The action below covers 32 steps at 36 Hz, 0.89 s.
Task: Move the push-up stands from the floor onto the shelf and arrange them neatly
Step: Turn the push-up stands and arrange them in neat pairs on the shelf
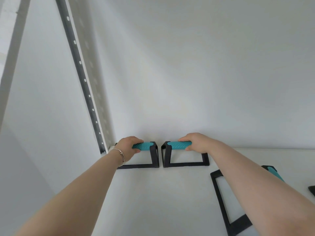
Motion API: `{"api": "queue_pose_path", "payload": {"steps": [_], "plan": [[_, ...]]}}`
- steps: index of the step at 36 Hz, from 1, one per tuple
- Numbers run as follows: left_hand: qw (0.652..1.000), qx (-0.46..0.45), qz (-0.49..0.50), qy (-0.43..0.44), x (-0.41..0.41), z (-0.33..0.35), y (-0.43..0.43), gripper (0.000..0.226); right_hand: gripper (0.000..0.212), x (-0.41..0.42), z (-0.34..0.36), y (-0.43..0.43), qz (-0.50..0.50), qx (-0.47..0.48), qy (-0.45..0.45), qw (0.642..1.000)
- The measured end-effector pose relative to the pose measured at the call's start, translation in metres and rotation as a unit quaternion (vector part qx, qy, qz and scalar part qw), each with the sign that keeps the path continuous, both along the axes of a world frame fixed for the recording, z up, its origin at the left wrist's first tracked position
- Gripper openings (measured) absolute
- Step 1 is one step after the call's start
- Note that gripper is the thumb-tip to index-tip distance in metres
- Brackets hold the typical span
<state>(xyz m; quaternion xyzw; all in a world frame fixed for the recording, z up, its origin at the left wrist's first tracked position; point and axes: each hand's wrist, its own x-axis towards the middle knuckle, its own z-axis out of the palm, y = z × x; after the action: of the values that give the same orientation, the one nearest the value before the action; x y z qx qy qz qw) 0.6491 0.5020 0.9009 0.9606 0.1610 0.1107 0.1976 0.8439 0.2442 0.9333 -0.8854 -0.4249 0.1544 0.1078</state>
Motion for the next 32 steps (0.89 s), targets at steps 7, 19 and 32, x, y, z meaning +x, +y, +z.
{"api": "queue_pose_path", "payload": {"steps": [7,19,32], "plan": [[1.000,-0.001,-0.009,-0.002,-0.0007,0.0003,0.0002,0.039,0.053,0.0005,0.0004,0.0012,-0.002,-0.008,0.005,1.000],[1.000,0.007,-0.022,-0.003,-0.0014,0.0016,0.0003,0.039,0.053,-0.0044,0.0031,0.0024,-0.008,-0.016,0.005,1.000],[0.999,0.021,-0.024,0.007,-0.0009,0.0025,-0.0013,0.039,0.053,-0.0046,0.0005,0.0005,-0.019,-0.003,0.004,1.000]]}}
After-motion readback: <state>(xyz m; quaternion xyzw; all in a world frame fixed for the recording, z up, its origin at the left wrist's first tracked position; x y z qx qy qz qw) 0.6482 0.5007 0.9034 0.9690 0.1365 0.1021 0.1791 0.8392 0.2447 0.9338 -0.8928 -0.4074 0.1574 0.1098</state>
